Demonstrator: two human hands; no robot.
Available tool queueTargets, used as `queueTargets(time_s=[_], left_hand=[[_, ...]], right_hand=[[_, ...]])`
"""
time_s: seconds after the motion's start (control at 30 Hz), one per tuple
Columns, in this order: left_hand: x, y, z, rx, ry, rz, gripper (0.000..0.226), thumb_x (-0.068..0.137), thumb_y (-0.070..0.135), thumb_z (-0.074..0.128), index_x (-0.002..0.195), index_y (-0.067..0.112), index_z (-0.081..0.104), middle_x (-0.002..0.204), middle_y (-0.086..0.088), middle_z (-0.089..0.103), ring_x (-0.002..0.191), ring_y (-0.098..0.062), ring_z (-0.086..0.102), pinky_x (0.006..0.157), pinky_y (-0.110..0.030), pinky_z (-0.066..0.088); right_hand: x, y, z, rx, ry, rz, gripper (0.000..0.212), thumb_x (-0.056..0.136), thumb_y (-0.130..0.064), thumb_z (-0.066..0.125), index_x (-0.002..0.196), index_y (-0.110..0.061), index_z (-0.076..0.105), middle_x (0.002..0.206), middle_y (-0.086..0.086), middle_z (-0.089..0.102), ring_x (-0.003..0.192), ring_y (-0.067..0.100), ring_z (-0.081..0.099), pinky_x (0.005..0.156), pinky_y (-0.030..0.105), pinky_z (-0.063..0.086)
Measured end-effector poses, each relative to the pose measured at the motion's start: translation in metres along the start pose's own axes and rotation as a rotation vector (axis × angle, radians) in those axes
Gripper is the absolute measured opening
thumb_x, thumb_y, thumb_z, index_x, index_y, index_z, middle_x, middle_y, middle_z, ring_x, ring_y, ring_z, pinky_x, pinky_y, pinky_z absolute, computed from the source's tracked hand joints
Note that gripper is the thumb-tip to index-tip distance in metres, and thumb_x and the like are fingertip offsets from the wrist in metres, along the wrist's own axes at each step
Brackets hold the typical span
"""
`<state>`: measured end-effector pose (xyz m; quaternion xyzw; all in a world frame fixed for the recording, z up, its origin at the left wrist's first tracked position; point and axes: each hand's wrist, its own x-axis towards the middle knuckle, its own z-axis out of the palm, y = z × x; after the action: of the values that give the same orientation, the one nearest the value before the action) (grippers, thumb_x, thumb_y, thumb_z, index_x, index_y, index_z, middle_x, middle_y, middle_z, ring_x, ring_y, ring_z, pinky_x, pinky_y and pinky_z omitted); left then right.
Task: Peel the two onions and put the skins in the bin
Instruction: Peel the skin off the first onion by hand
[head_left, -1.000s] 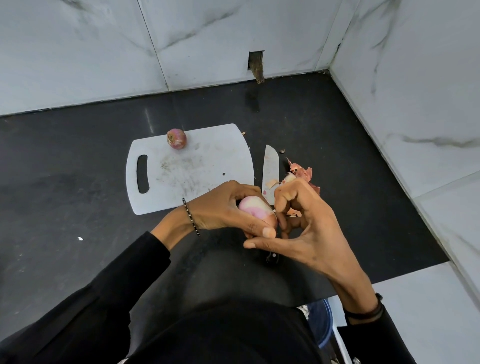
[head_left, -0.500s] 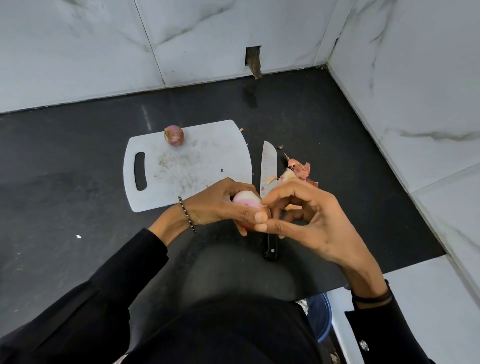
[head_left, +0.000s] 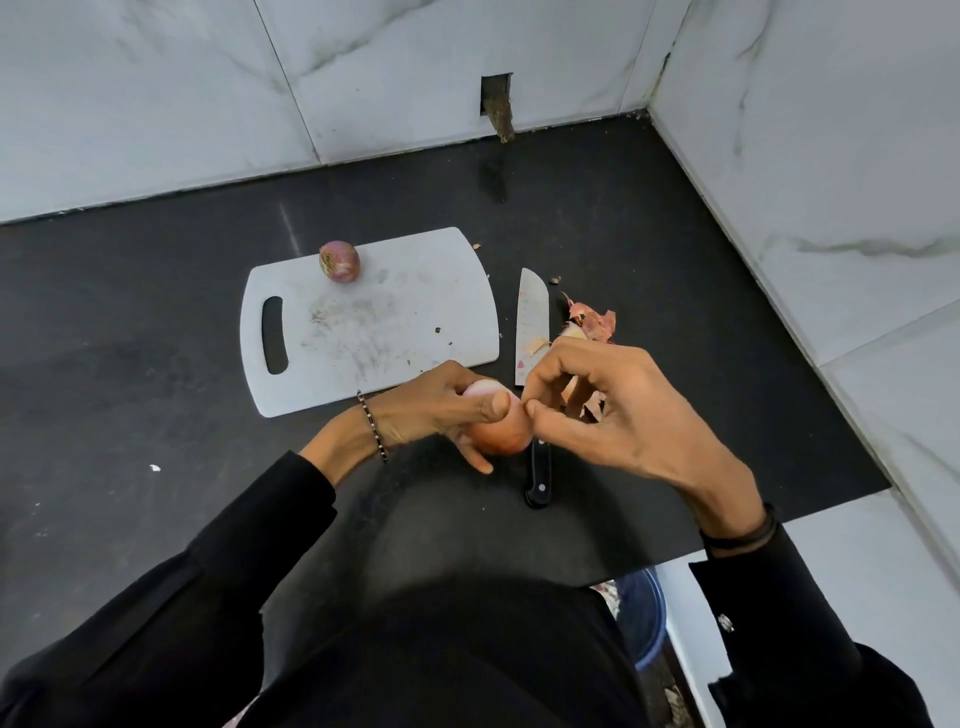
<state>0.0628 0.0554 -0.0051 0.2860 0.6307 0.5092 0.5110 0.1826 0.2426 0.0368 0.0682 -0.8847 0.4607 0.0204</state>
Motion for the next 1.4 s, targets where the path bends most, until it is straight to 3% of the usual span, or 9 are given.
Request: queueTargets(time_s=[0.2, 0.3, 0.47, 0.67, 0.87, 1.03, 1.1, 1.23, 1.4], left_hand=[[0.001, -0.013, -0.007, -0.238, 0.201, -0.035, 0.117, 0.038, 0.077, 0.082, 0.106, -0.014, 0.054, 0.089, -0.021, 0.045, 0.053, -0.012, 0.059, 0.065, -0.032, 0.061], [0.002, -0.014, -0.009, -0.262, 0.217, -0.025, 0.117, 0.036, 0.073, 0.085, 0.107, -0.015, 0.053, 0.107, -0.022, 0.044, 0.071, -0.021, 0.070, 0.068, -0.033, 0.061], [0.005, -0.008, 0.001, -0.235, 0.241, -0.004, 0.113, 0.032, 0.077, 0.082, 0.114, 0.003, 0.059, 0.131, -0.021, 0.049, 0.106, -0.032, 0.063, 0.071, -0.034, 0.062], [0.013, -0.007, 0.009, -0.360, 0.335, -0.063, 0.104, 0.026, 0.081, 0.079, 0.103, 0.014, 0.057, 0.117, -0.019, 0.059, 0.089, -0.024, 0.070, 0.068, -0.030, 0.061], [0.017, 0.000, 0.012, -0.465, 0.361, -0.157, 0.113, 0.020, 0.088, 0.072, 0.104, 0.014, 0.055, 0.072, -0.014, 0.071, 0.062, -0.022, 0.062, 0.057, -0.031, 0.060], [0.016, 0.016, 0.021, -0.416, 0.416, -0.207, 0.077, 0.070, 0.082, 0.044, 0.100, 0.013, 0.059, 0.069, -0.013, 0.068, 0.053, -0.018, 0.060, 0.052, -0.029, 0.059], [0.016, 0.022, 0.022, -0.407, 0.437, -0.240, 0.066, 0.088, 0.072, 0.036, 0.103, 0.012, 0.059, 0.071, -0.015, 0.069, 0.051, -0.018, 0.061, 0.050, -0.029, 0.058], [0.016, 0.030, 0.026, -0.265, 0.429, -0.251, 0.073, 0.090, 0.069, 0.040, 0.092, 0.000, 0.065, 0.061, -0.018, 0.063, 0.041, -0.018, 0.053, 0.048, -0.027, 0.054], [0.017, 0.038, 0.032, -0.027, 0.464, -0.199, 0.070, 0.078, 0.075, 0.045, 0.090, 0.013, 0.073, 0.079, -0.009, 0.071, 0.074, -0.024, 0.066, 0.080, -0.037, 0.057]], right_hand=[[-0.011, 0.001, 0.013, 0.059, 0.040, 0.028, 0.009, 0.085, -0.026, 0.066, 0.088, -0.018, 0.069, 0.086, -0.010, 0.067, 0.080, 0.018, 0.064, 0.066, 0.025, 0.053], [-0.019, 0.007, 0.016, 0.070, 0.100, 0.079, 0.002, 0.085, -0.019, 0.069, 0.086, -0.019, 0.070, 0.086, -0.010, 0.067, 0.078, 0.016, 0.064, 0.064, 0.020, 0.051], [-0.026, 0.037, 0.010, -0.111, 0.335, 0.267, 0.005, 0.089, -0.026, 0.068, 0.090, -0.030, 0.072, 0.094, -0.016, 0.069, 0.082, 0.008, 0.064, 0.069, 0.032, 0.055], [-0.029, 0.061, 0.003, -0.269, 0.441, 0.370, 0.015, 0.089, -0.043, 0.067, 0.098, -0.035, 0.076, 0.092, -0.018, 0.068, 0.077, 0.005, 0.064, 0.069, 0.046, 0.058], [-0.027, 0.064, 0.008, -0.244, 0.504, 0.374, 0.005, 0.089, -0.028, 0.077, 0.091, -0.029, 0.073, 0.089, -0.016, 0.068, 0.077, 0.005, 0.065, 0.070, 0.042, 0.059], [-0.025, 0.061, 0.011, -0.233, 0.495, 0.419, 0.009, 0.094, -0.030, 0.071, 0.103, -0.029, 0.075, 0.096, -0.017, 0.070, 0.082, 0.002, 0.066, 0.073, 0.041, 0.060], [-0.025, 0.050, 0.011, -0.204, 0.497, 0.385, 0.012, 0.093, -0.033, 0.070, 0.102, -0.027, 0.073, 0.095, -0.016, 0.069, 0.083, 0.003, 0.066, 0.071, 0.037, 0.059], [-0.022, 0.008, 0.011, -0.038, 0.477, 0.179, 0.014, 0.091, -0.028, 0.076, 0.101, -0.020, 0.073, 0.095, -0.009, 0.069, 0.085, 0.013, 0.068, 0.063, 0.029, 0.054], [-0.016, -0.012, 0.012, -0.079, 0.349, -0.049, 0.052, 0.078, -0.051, 0.082, 0.110, -0.014, 0.067, 0.110, -0.005, 0.060, 0.089, 0.016, 0.061, 0.063, 0.020, 0.052]])
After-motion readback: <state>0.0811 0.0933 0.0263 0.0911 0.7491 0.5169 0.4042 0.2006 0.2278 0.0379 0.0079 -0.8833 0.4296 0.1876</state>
